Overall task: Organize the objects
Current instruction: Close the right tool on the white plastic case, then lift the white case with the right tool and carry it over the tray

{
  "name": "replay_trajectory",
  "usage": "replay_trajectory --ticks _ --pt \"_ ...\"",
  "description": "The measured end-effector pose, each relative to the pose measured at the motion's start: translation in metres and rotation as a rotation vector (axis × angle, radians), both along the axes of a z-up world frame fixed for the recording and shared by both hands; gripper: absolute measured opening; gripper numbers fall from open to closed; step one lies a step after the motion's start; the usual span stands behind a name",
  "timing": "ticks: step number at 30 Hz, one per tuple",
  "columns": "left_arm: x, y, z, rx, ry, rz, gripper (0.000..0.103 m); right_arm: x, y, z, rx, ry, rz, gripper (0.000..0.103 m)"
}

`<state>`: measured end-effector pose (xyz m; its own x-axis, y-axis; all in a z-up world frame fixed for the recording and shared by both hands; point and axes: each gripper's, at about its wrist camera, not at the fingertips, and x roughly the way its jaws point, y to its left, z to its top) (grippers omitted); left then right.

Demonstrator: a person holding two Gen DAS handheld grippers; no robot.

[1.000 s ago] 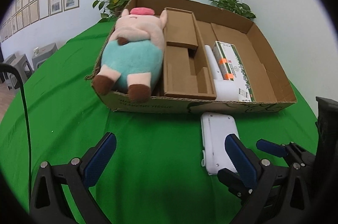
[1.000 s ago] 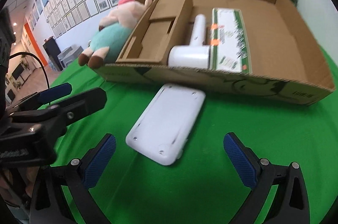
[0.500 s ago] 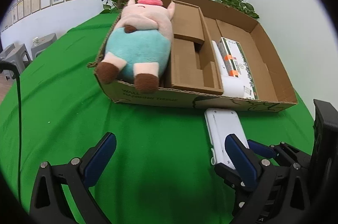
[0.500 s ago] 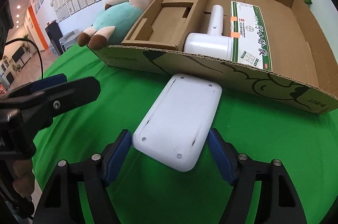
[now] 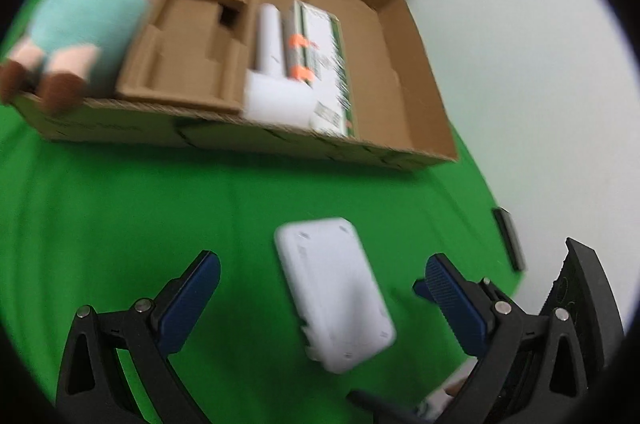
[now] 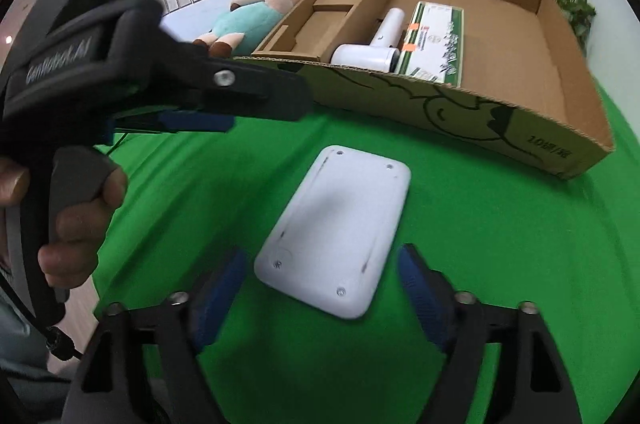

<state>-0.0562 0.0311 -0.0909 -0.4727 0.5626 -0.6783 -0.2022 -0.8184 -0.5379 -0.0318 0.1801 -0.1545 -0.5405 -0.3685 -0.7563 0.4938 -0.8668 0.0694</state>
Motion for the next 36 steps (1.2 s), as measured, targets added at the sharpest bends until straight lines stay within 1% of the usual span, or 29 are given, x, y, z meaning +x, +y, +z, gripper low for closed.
replay_trajectory --ticks 1,4,6,7,10,12,13,15,17,18,19,20,21,23,25,26,27,30,36 --pt "-0.002 0.005 -0.005 0.033 -0.026 -0.026 0.102 0.002 0.003 0.002 -0.003 0.012 -0.012 0.103" --pt "-0.008 0.015 -0.018 0.11 -0.093 -0.066 0.101 -0.001 0.007 0.0 -0.018 -0.006 -0.056 0.103" --pt "-0.01 0.019 -0.024 0.146 -0.111 -0.079 0.1 -0.006 0.007 -0.005 -0.031 -0.029 -0.079 0.103" --pt "-0.01 0.02 -0.026 0.15 -0.115 -0.08 0.097 -0.008 0.007 -0.006 -0.046 -0.038 -0.086 0.103" --pt "-0.01 0.02 -0.033 0.155 -0.143 -0.073 0.089 -0.01 0.005 -0.01 -0.066 -0.05 -0.093 0.102" --pt "-0.009 0.02 -0.035 0.161 -0.144 -0.072 0.086 -0.012 0.003 -0.012 -0.066 -0.057 -0.092 0.102" --pt "-0.008 0.02 -0.035 0.16 -0.144 -0.068 0.084 -0.012 0.002 -0.013 -0.062 -0.056 -0.088 0.1" --pt "-0.007 0.019 -0.036 0.171 -0.148 -0.057 0.081 -0.014 0.002 -0.011 -0.055 -0.049 -0.094 0.095" --pt "-0.006 0.018 -0.037 0.185 -0.153 -0.044 0.077 -0.016 0.002 -0.012 -0.052 -0.055 -0.096 0.082" --pt "-0.006 0.018 -0.037 0.187 -0.156 -0.044 0.075 -0.021 0.0 -0.013 -0.053 -0.065 -0.094 0.079" --pt "-0.006 0.019 -0.037 0.183 -0.158 -0.047 0.07 -0.022 -0.001 -0.015 -0.058 -0.074 -0.092 0.074" --pt "-0.008 0.019 -0.037 0.18 -0.162 -0.051 0.067 -0.022 -0.003 -0.017 -0.053 -0.075 -0.089 0.071" --pt "-0.007 0.02 -0.038 0.174 -0.162 -0.051 0.065 -0.021 -0.004 -0.016 -0.037 -0.063 -0.089 0.07" --pt "-0.01 0.015 -0.037 0.167 -0.162 -0.046 0.058 -0.022 -0.003 -0.016 -0.043 -0.067 -0.09 0.07" --pt "-0.008 0.015 -0.039 0.157 -0.172 -0.031 0.045 -0.023 0.001 -0.015 -0.059 -0.072 -0.095 0.07" --pt "-0.007 0.015 -0.039 0.152 -0.177 -0.023 0.04 -0.023 0.002 -0.014 -0.065 -0.074 -0.098 0.07" --pt "-0.006 0.014 -0.04 0.146 -0.184 -0.008 0.032 -0.021 0.002 -0.016 -0.07 -0.074 -0.101 0.069" --pt "0.001 0.013 -0.041 0.147 -0.201 0.008 0.031 -0.016 0.004 -0.02 -0.087 -0.079 -0.097 0.069" --pt "0.019 0.016 -0.038 0.128 -0.204 0.011 0.03 0.005 0.007 -0.02 -0.105 -0.086 -0.076 0.069"
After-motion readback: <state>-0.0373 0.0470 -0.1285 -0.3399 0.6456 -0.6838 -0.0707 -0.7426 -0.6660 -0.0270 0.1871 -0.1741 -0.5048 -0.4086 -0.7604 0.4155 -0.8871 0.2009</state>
